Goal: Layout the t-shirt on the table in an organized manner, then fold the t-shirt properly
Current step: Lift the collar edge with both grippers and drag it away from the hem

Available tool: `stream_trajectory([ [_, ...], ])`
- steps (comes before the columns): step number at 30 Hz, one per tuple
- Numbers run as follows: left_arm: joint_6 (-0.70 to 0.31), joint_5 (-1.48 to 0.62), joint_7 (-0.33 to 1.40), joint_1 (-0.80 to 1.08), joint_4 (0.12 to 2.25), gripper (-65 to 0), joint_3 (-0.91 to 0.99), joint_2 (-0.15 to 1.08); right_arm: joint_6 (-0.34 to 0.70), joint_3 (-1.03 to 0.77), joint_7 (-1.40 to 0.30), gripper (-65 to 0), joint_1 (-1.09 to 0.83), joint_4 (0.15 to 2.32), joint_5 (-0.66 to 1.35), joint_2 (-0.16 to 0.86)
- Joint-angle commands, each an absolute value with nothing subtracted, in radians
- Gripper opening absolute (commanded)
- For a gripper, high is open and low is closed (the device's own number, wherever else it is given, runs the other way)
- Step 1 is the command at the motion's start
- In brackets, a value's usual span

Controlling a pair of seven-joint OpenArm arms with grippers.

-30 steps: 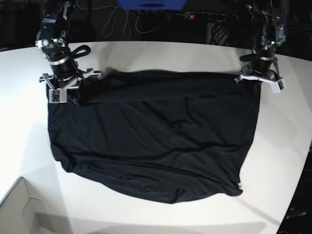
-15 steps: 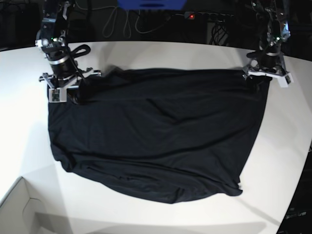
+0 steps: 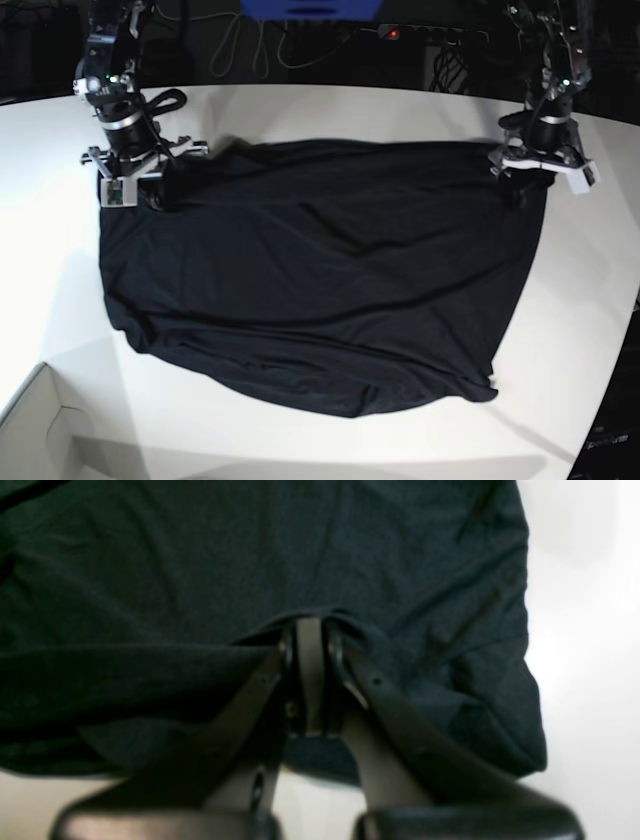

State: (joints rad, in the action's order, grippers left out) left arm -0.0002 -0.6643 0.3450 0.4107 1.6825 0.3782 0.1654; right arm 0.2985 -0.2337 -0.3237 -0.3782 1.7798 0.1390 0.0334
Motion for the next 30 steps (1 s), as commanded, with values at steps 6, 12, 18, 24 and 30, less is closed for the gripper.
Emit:
stream_trajectory([
  [6, -0.007, -0.667, 0.325, 0.441, 1.718, -24.4, 0.415, 0.183, 0.300, -0.236, -0.300, -65.0, -0.414, 1.797, 0.148, 0.041],
  [12, -0.007, -0.667, 0.325, 0.440, 1.675, -24.2, 0.496, 0.176, 0.300, -0.234, -0.300, -55.6, -0.426, 1.782, 0.148, 0.044],
  [18, -0.007, -0.667, 0.325, 0.441, 1.658, -24.1, 0.496, 0.180, 0.300, -0.240, -0.300, -37.3, -0.426, 1.771, 0.148, 0.044],
  [24, -0.007, -0.667, 0.325, 0.433, 1.607, -15.1, 0.493, 0.174, 0.300, -0.239, -0.300, -32.5, -0.441, 1.771, 0.148, 0.044],
  [30, -0.007, -0.659, 0.325, 0.420, 1.583, -3.5, 0.486, 0.176, 0.300, -0.240, -0.300, -32.5, -0.446, 1.771, 0.148, 0.044],
])
